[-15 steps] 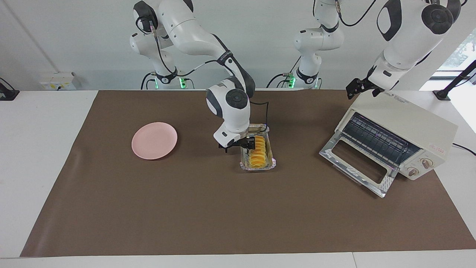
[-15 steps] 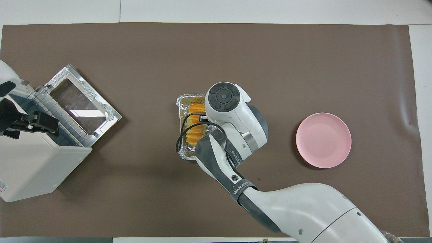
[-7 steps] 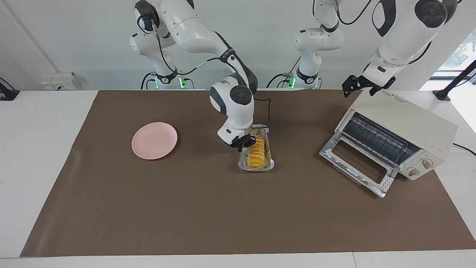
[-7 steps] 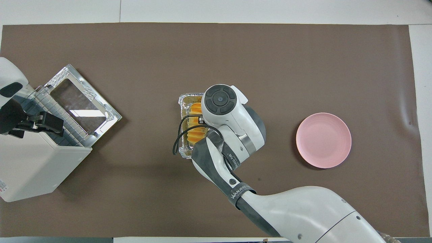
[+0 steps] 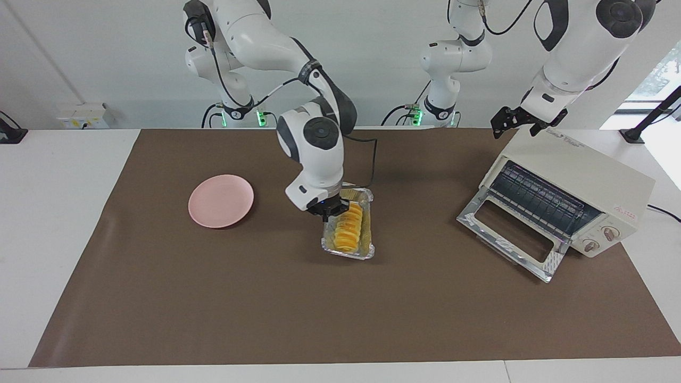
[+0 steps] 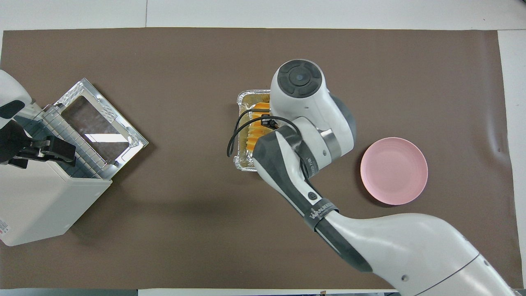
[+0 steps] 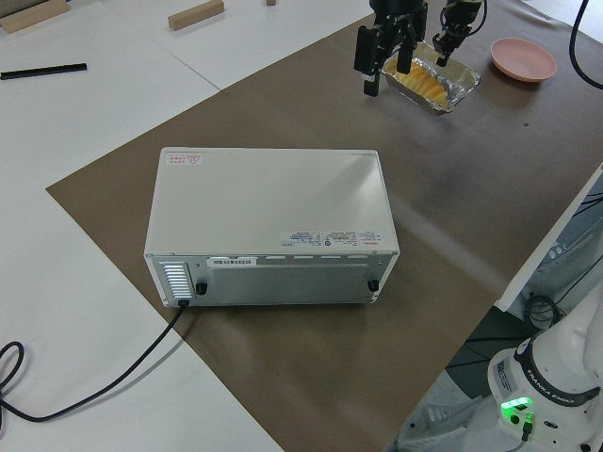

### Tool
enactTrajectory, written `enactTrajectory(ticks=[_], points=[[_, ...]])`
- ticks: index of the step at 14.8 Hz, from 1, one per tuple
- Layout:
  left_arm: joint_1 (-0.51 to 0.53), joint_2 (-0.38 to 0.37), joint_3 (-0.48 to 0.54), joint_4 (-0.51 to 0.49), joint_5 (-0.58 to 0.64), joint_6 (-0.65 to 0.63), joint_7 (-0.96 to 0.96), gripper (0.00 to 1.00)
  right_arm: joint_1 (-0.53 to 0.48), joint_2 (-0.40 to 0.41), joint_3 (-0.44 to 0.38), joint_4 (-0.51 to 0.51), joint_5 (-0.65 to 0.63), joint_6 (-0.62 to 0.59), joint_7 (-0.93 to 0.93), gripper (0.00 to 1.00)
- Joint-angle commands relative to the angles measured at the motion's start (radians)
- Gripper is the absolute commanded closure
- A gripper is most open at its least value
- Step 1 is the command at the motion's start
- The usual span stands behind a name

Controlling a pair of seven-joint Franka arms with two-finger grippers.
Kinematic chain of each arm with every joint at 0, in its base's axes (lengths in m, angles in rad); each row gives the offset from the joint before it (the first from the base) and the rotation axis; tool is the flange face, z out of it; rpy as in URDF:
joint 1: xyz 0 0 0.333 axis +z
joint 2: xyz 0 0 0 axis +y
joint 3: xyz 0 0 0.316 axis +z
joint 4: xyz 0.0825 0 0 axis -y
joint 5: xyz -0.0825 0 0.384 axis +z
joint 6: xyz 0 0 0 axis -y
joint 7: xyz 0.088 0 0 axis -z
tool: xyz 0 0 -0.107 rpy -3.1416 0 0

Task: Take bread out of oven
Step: 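Carry the foil tray to beside the pink plate and set it down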

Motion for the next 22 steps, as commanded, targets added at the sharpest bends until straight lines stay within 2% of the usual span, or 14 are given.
enactTrajectory(ticks=[1,6,9,11,14,18,19,20,21,22], points=[[0.002,-0.017,0.003,-0.009,0.001,0.010,-0.003,0.00,-0.143,0.003,0.014,0.017,0.001,-0.036,-0.188,1.00],[0.002,-0.017,0.001,-0.009,0.001,0.010,-0.003,0.00,-0.297,0.016,0.014,0.017,0.004,-0.009,-0.390,1.00],[0.002,-0.017,0.003,-0.009,0.001,0.010,-0.003,0.00,-0.415,0.029,0.014,0.017,0.017,0.052,-0.559,1.00],[0.002,-0.017,0.003,-0.009,0.001,0.010,-0.003,0.00,-0.428,0.048,0.013,0.017,0.011,0.063,-0.576,1.00],[0.002,-0.017,0.001,-0.009,0.001,0.011,-0.003,0.00,-0.438,0.051,0.013,0.011,0.014,0.141,-0.580,1.00],[0.002,-0.017,0.001,-0.009,0.001,0.010,-0.003,0.00,-0.475,0.050,0.013,-0.052,0.012,0.215,-0.704,1.00],[0.002,-0.017,0.003,-0.009,0.001,0.010,-0.004,0.00,-0.477,0.045,0.013,-0.066,0.012,0.220,-0.710,0.92],[0.002,-0.017,0.003,-0.009,0.001,0.010,-0.003,0.00,-0.475,0.043,0.011,-0.069,0.012,0.220,-0.713,0.55],[0.002,-0.017,0.003,-0.009,0.001,0.010,-0.003,0.00,-0.474,0.040,0.011,-0.070,0.010,0.217,-0.715,0.06],[0.002,-0.017,0.001,-0.009,0.001,0.010,-0.004,0.00,-0.471,0.039,0.011,-0.069,0.009,0.203,-0.713,0.00]])
